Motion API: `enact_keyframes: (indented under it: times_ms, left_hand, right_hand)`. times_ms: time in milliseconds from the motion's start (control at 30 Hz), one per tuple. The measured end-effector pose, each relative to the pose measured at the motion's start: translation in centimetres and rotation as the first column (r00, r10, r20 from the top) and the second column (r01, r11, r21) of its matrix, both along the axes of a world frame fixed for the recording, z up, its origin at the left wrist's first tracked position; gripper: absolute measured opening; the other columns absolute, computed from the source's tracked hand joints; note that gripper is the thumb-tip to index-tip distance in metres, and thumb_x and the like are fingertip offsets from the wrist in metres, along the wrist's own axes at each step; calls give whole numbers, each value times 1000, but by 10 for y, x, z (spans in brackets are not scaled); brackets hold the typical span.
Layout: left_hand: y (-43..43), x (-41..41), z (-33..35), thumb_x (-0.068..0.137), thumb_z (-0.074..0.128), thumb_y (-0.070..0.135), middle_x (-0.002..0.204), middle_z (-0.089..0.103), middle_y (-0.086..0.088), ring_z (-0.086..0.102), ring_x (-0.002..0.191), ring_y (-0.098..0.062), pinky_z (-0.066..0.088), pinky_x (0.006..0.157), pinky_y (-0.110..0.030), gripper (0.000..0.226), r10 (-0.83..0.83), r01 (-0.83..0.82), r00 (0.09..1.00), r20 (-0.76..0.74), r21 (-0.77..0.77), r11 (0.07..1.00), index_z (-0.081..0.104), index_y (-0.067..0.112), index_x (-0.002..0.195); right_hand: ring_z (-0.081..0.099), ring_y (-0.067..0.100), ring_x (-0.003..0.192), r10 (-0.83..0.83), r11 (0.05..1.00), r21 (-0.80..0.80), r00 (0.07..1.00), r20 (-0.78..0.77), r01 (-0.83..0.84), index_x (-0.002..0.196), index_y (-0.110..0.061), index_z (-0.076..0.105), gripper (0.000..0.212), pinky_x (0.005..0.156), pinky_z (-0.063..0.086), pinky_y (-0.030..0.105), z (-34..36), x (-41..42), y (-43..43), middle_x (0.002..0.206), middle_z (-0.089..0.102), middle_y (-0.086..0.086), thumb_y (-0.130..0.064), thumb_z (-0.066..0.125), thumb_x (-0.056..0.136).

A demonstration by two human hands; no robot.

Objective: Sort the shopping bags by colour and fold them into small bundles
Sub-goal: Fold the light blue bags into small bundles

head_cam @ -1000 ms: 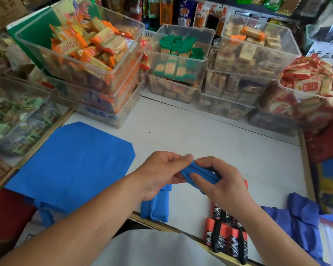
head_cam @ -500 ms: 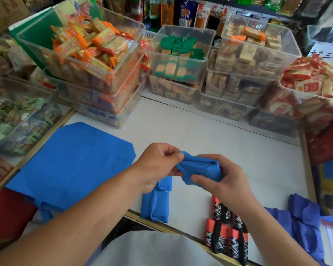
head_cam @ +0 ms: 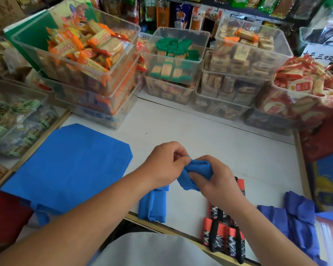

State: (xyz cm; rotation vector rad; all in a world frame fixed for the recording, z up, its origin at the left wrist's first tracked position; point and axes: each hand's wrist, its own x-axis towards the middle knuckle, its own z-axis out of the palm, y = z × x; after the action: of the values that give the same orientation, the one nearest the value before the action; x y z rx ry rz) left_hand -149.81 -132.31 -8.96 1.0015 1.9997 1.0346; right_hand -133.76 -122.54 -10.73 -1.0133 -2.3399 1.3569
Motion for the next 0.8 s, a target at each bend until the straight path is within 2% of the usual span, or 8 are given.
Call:
enact_keyframes:
  times_ms: [100,167,300,400,500,567,700,800]
  left_hand:
    - [-1,-14,3,100,59,36,100,66,13,60,87,0,48,78,-15,15,13,-10,999,-42,70,997,72,28,100]
    - [-5,-19,0,99,61,40,110,64,16,60,93,4,48,79,-10,16,11,-14,999,44,67,998,70,32,109]
    - [-9,-10,-18,96,67,43,115,63,19,62,94,5,51,80,-10,35,41,-46,971,234,16,999,62,32,129]
    - [-7,-13,-32,95,67,46,112,63,17,61,102,2,49,84,-14,34,104,-107,957,269,-4,994,61,33,126]
    - [-7,-16,-47,95,69,41,105,64,13,63,90,0,48,65,-13,22,113,-101,940,321,-55,993,65,30,114]
    - [-7,-15,-62,93,72,37,103,66,10,63,88,-1,51,65,-16,20,127,-114,935,330,-58,992,65,29,111]
    - [-20,-20,-116,92,72,41,124,63,9,61,111,-6,52,99,-29,34,144,-104,952,271,-154,983,62,27,122]
    - [-50,-29,-165,92,68,48,153,38,2,40,139,-19,39,113,-35,63,27,-49,997,-68,-357,933,46,28,147]
  right_hand:
    - [72,10,79,-179,939,-313,979,-100,140,107,-24,66,25,61,57,23,0,0,1,91,73,-4,-17,80,87]
    - [74,18,87,-303,863,-458,943,-137,210,113,-22,64,30,65,60,31,-1,1,1,99,75,2,-20,80,88]
    - [70,34,107,-307,735,-667,938,-163,124,124,-19,63,24,88,57,56,-8,-1,-1,117,72,11,-12,61,101]
    - [66,37,114,-331,656,-743,936,-121,136,126,-22,62,28,94,53,57,-18,-9,-4,121,71,11,-21,60,99]
    - [67,31,113,-283,670,-720,959,-23,181,119,-35,62,30,96,53,52,-32,-17,-5,121,70,5,-49,63,92]
    - [69,23,107,-230,705,-686,973,18,179,118,-38,58,26,92,57,48,-47,-20,-7,118,69,2,-47,67,96]
    - [70,17,91,-352,787,-504,930,108,356,114,-29,59,27,66,58,29,-91,-20,-22,108,68,3,-27,75,93]
    - [65,16,95,-461,741,-426,855,239,519,118,-25,55,35,68,57,29,-138,-7,-32,116,61,5,-26,77,91]
